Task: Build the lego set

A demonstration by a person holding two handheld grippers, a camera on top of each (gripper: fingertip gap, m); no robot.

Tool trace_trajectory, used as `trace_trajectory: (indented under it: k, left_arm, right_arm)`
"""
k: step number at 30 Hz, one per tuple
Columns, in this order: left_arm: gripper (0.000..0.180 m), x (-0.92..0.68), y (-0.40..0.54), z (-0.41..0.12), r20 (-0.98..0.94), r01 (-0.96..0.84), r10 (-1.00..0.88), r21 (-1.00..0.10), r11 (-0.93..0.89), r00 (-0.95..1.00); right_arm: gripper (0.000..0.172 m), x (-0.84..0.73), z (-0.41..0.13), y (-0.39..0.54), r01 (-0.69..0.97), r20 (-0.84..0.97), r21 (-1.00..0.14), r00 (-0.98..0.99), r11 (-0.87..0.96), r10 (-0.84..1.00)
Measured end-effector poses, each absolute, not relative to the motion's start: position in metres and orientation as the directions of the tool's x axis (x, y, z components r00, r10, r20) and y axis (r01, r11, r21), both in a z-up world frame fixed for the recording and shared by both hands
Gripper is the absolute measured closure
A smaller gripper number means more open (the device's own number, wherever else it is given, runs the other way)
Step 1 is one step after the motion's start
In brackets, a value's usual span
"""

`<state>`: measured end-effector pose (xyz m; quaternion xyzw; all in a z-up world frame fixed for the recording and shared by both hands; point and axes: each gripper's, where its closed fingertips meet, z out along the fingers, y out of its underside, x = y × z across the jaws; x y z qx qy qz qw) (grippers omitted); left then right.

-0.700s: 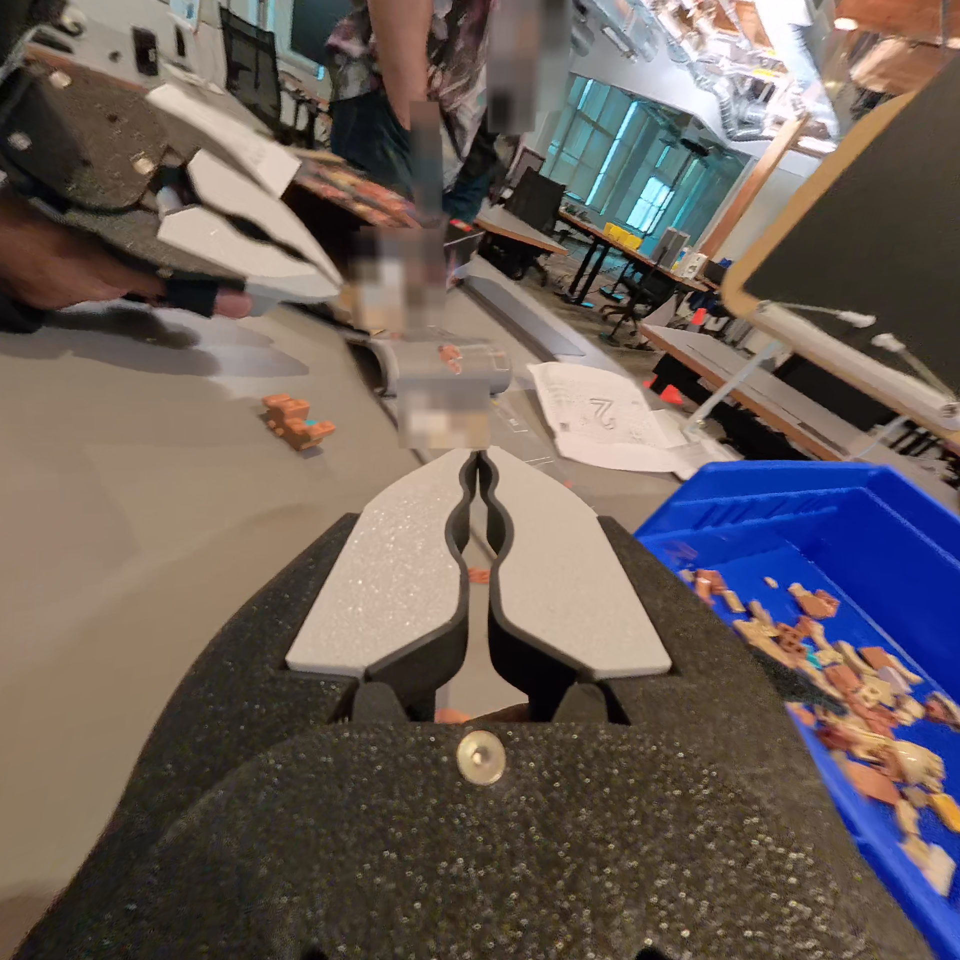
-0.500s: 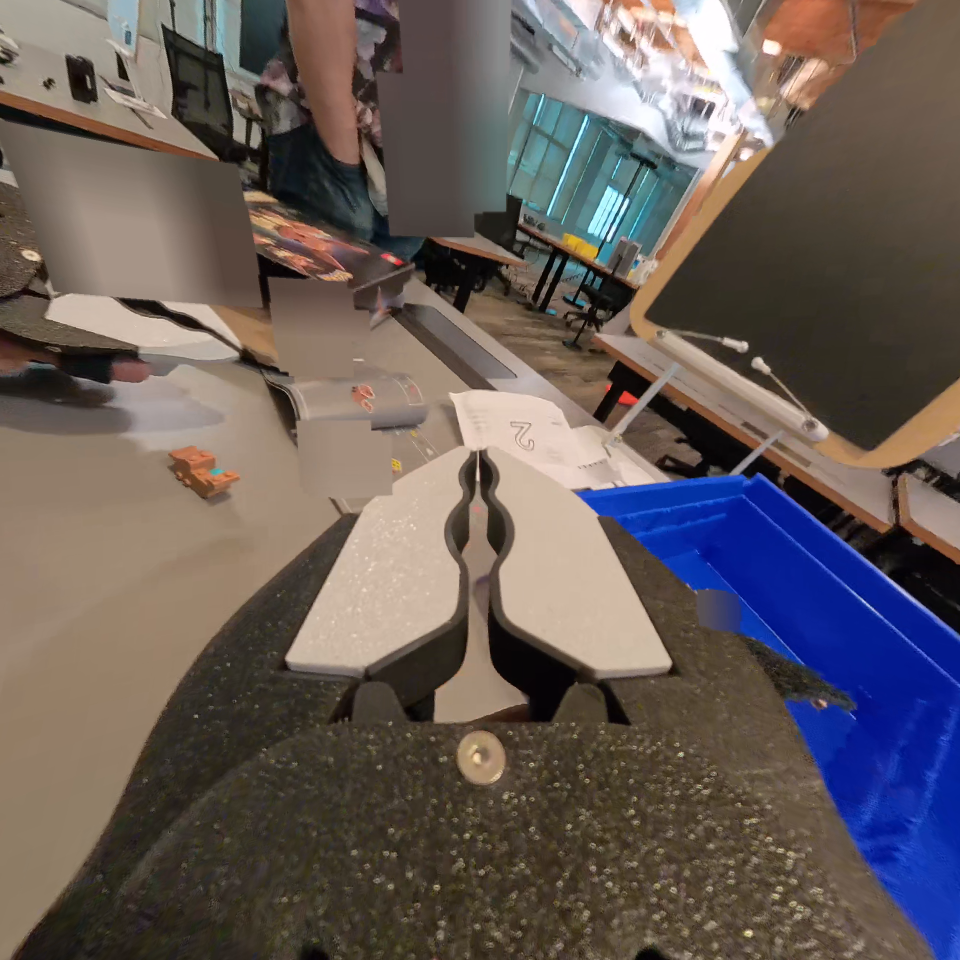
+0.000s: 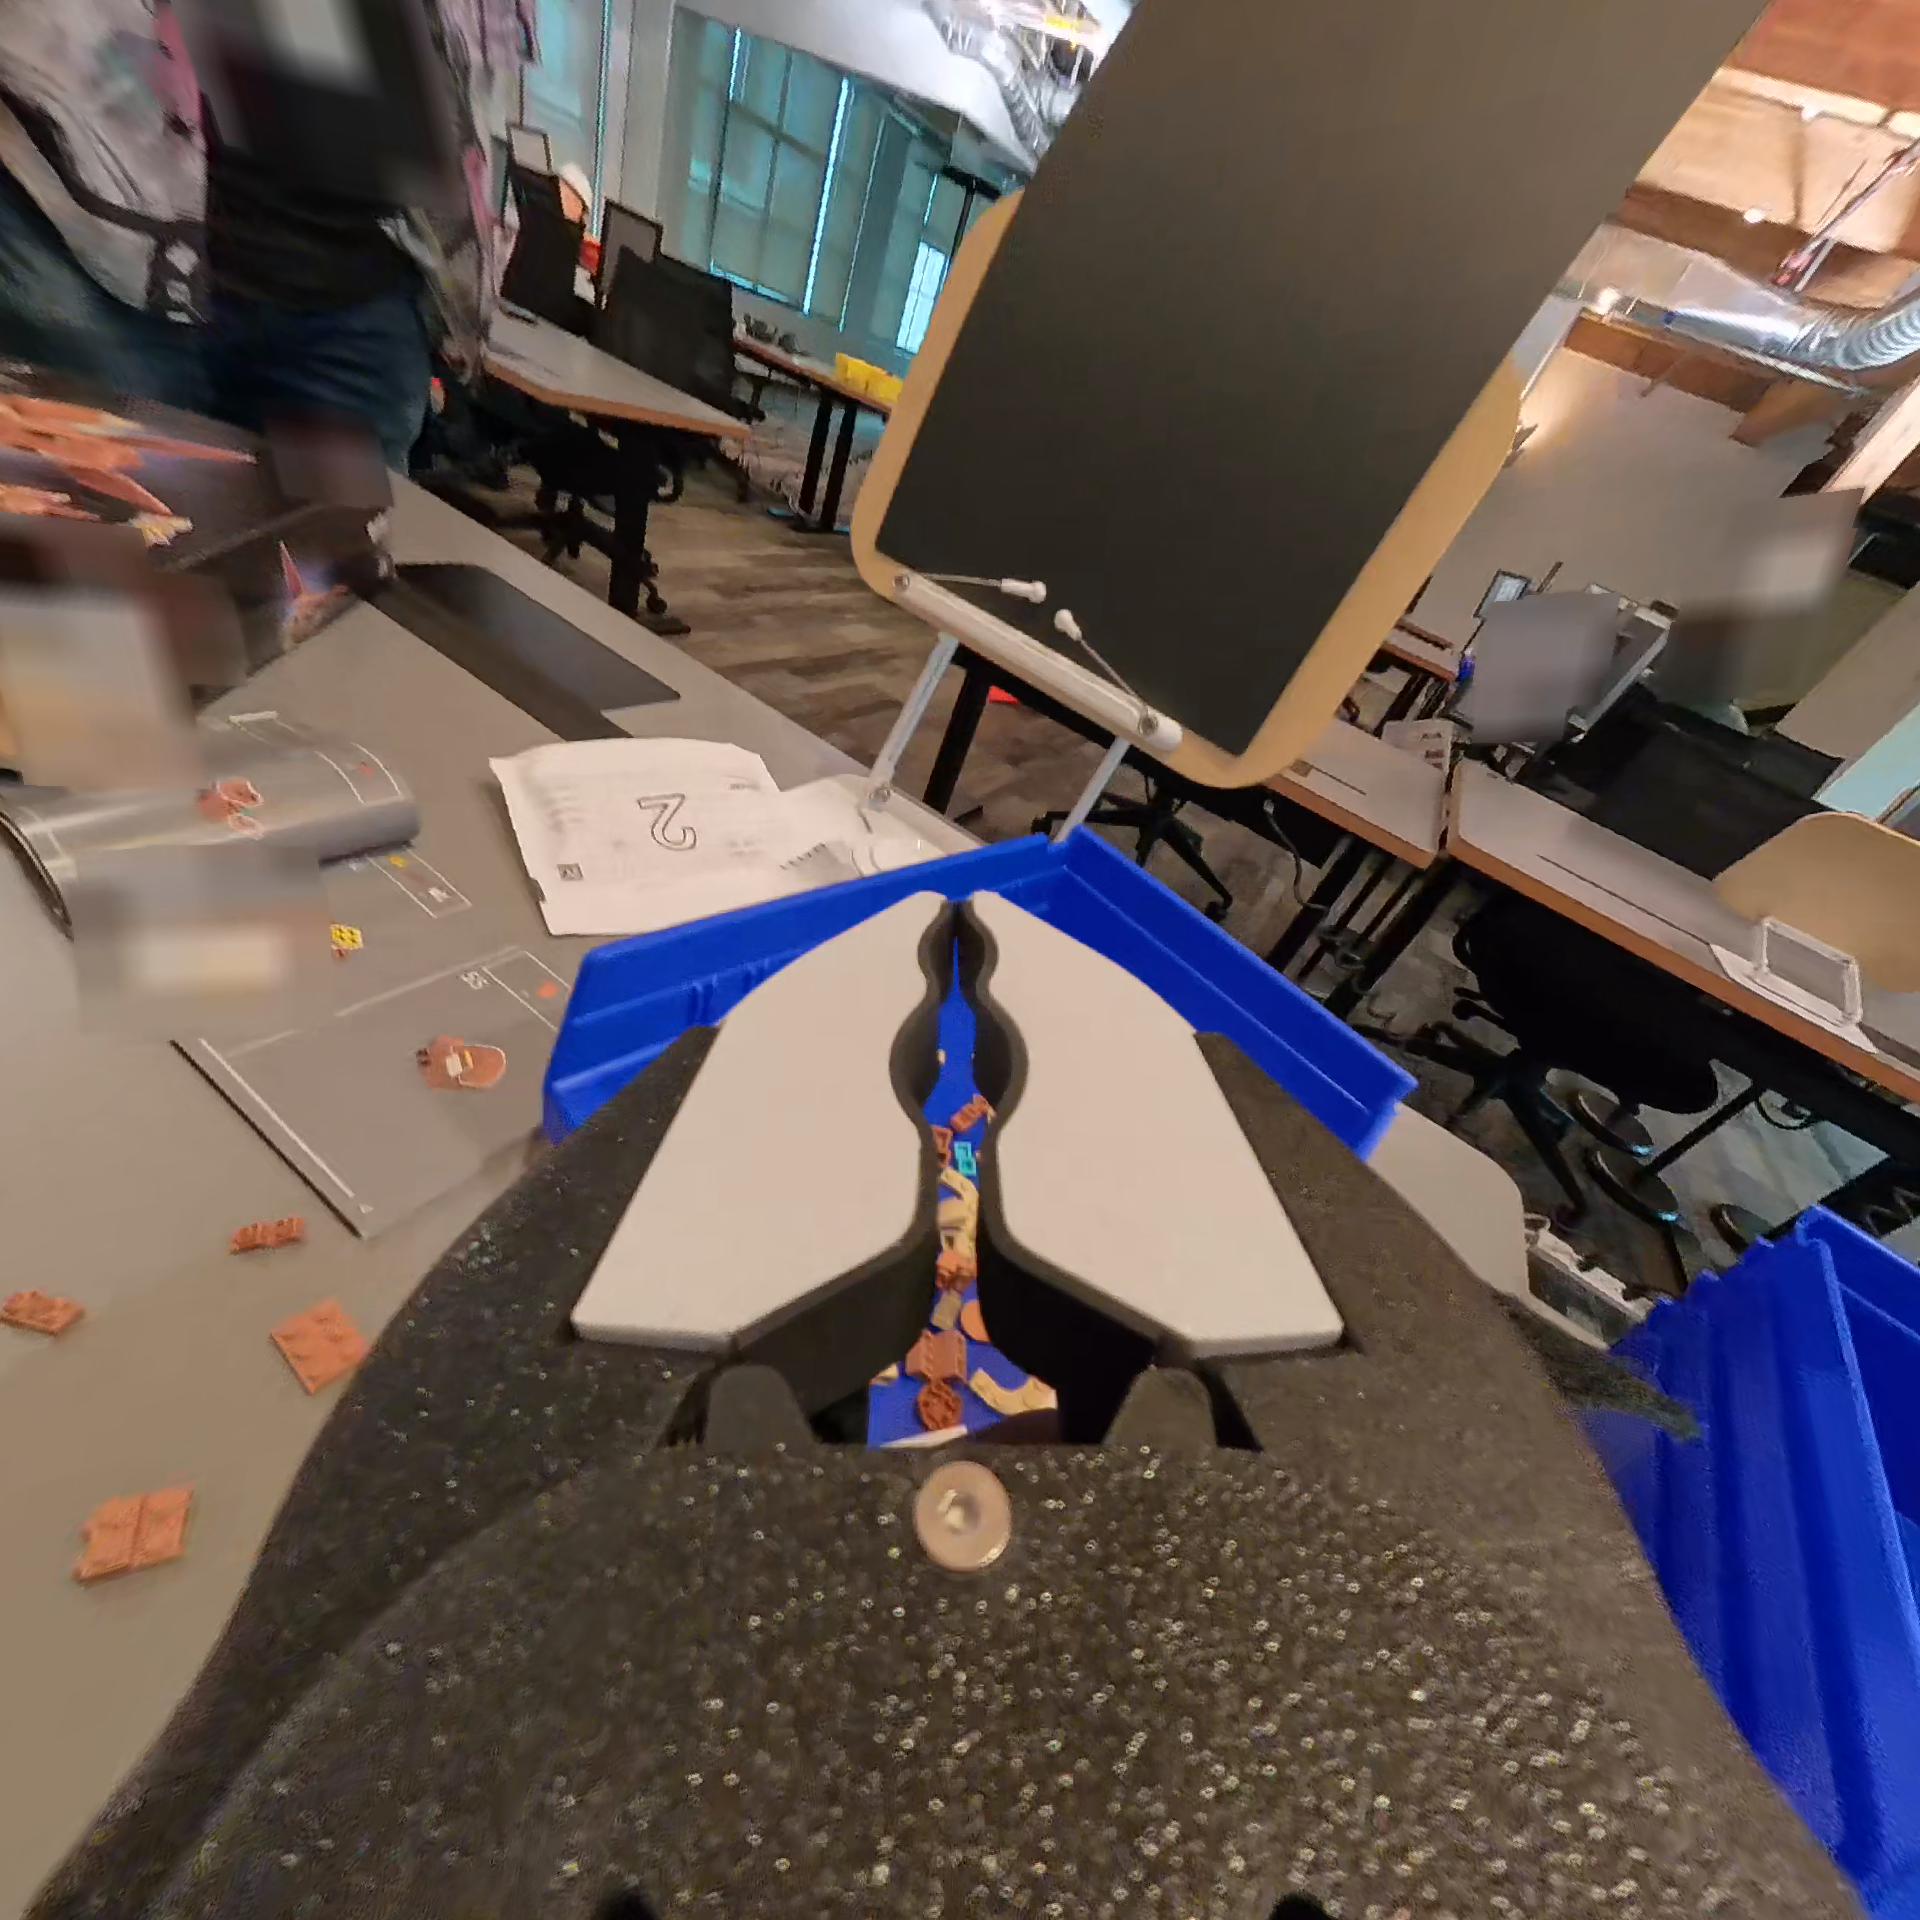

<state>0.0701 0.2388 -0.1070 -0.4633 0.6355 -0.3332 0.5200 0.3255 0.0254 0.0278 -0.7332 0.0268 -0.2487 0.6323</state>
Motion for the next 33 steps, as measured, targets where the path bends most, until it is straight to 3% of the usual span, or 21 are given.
trace_trajectory:
  k: [7,12,14,17,19,22,27,33]
  left_arm:
    - [0.177,0.07,0.239,-0.11,-0.323,-0.26,-0.945,-0.91,0.324,-0.049]
    - [0.177,0.07,0.237,-0.112,-0.32,-0.266,-0.945,-0.907,0.325,-0.065]
    - [0.177,0.071,0.235,-0.113,-0.32,-0.269,-0.944,-0.906,0.328,-0.073]
    - [0.177,0.071,0.234,-0.114,-0.324,-0.274,-0.943,-0.902,0.334,-0.081]
    - [0.177,0.072,0.233,-0.115,-0.328,-0.278,-0.941,-0.899,0.338,-0.084]
    - [0.177,0.071,0.232,-0.115,-0.341,-0.28,-0.936,-0.894,0.351,-0.086]
    - [0.177,0.071,0.235,-0.118,-0.361,-0.295,-0.929,-0.882,0.367,-0.079]
    - [0.177,0.072,0.232,-0.121,-0.385,-0.302,-0.918,-0.867,0.396,-0.097]
  right_arm:
    - [0.17,0.344,0.009,0.026,0.272,0.377,-0.903,0.873,-0.333,-0.309]
    - [0.166,0.364,-0.006,0.029,0.339,0.505,-0.788,0.834,-0.514,-0.224]
    - [0.163,0.374,-0.023,0.031,0.364,0.541,-0.67,0.836,-0.647,-0.089]
    - [0.159,0.397,-0.053,0.03,0.424,0.55,-0.366,0.816,-0.828,0.174]
    - [0.153,0.411,-0.074,0.025,0.456,0.466,-0.138,0.813,-0.879,0.349]
    - [0.146,0.424,-0.1,0.024,0.505,0.298,0.083,0.81,-0.859,0.505]
    - [0.14,0.449,-0.132,0.018,0.496,0.125,0.309,0.825,-0.811,0.552]
    - [0.14,0.46,-0.15,0.022,0.441,0.087,0.401,0.854,-0.803,0.513]
